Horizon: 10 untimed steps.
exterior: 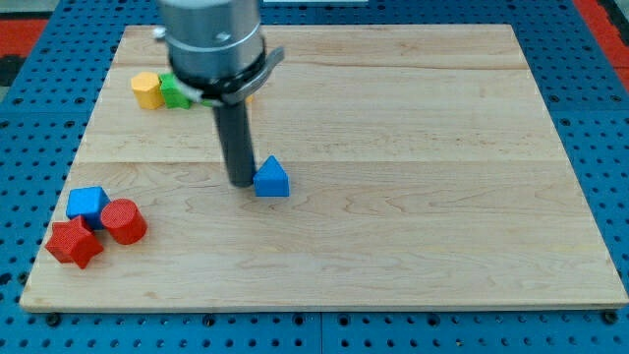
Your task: Move the blue triangle closer to red star
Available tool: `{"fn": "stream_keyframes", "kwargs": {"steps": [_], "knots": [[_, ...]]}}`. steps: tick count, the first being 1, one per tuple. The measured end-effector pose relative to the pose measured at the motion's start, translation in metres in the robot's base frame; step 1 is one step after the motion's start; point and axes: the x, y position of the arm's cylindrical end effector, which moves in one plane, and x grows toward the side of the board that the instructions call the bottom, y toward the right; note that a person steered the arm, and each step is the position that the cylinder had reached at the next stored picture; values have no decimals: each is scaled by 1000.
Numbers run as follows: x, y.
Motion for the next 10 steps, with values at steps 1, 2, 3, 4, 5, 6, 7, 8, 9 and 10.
{"fn": "stream_keyframes", "kwargs": {"steps": [1, 2, 3, 4, 5, 6, 7, 8, 9, 10], "knots": [[-29, -3], [-63, 20], [-49, 60], [-3, 60], [35, 24], [35, 40], [7, 70], [5, 38], [26, -5], [40, -26]]}}
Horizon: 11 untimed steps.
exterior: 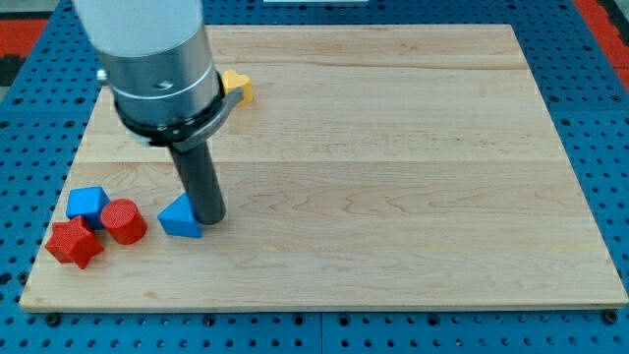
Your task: Move the blue triangle closer to red star
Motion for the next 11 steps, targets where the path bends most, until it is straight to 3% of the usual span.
{"fn": "stream_keyframes", "kwargs": {"steps": [2, 5, 7, 9, 11], "knots": [[-46, 14], [13, -22], [29, 33], [39, -47], [42, -42]]}}
